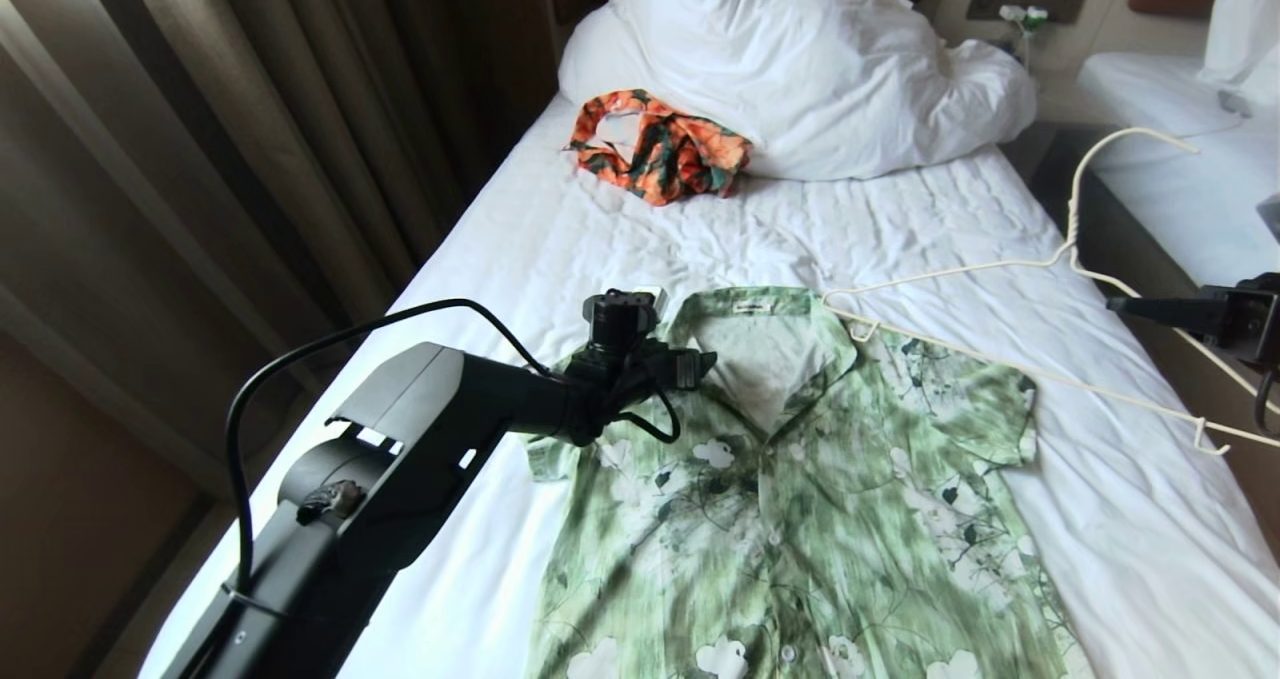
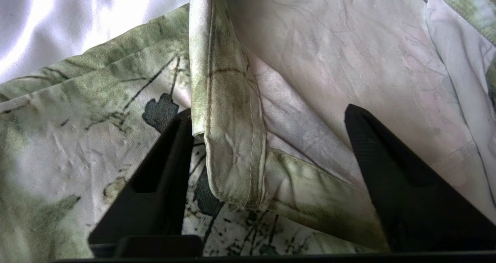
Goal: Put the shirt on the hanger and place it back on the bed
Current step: Lift the shirt and hanger, then hook one side of the shirt onto the hanger
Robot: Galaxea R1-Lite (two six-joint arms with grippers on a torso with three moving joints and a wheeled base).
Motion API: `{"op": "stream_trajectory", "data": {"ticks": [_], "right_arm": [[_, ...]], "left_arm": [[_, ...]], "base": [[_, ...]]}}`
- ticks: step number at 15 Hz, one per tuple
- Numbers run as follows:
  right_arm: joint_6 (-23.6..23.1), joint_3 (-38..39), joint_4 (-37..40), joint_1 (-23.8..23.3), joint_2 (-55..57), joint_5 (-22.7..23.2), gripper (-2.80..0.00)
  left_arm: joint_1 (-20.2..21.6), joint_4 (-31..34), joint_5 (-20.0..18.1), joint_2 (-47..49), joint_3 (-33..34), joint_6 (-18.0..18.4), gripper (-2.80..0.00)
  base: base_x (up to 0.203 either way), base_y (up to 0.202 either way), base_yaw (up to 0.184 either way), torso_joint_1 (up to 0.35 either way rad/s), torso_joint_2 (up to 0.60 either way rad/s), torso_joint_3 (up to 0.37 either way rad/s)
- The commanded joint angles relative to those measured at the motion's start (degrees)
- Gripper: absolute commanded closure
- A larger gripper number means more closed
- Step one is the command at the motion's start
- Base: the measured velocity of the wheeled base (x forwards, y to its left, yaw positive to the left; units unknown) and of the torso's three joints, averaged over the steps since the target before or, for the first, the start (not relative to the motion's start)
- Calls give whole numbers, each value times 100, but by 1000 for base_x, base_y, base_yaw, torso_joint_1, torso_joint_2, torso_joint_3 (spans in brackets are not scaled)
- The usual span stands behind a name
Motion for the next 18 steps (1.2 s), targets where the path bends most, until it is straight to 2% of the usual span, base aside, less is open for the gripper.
{"op": "stream_trajectory", "data": {"ticks": [1,5,7,10,14,16,18], "right_arm": [[-7,-2,-6,0,-16,48,0],[-7,51,-17,125,61,48,0],[-7,34,-21,337,147,48,0],[-7,-1,-15,578,188,48,0],[-7,23,-12,823,287,48,0],[-10,-35,-29,998,412,48,0],[-8,-321,-26,1261,553,48,0]], "left_arm": [[-8,-24,6,36,-40,1,0],[-12,8,198,-234,48,-23,0],[-62,60,244,-647,409,-20,0],[-254,81,269,-992,718,-263,0],[-357,97,266,-1735,1303,-287,0],[-435,303,250,-2107,1509,-292,0],[-533,450,246,-2437,1737,-296,0]], "base": [[0,0,0,0,0,0],[0,0,0,0,0,0],[0,0,0,0,0,0],[0,0,0,0,0,0],[0,0,0,0,0,0],[0,0,0,0,0,0],[0,0,0,0,0,0]]}}
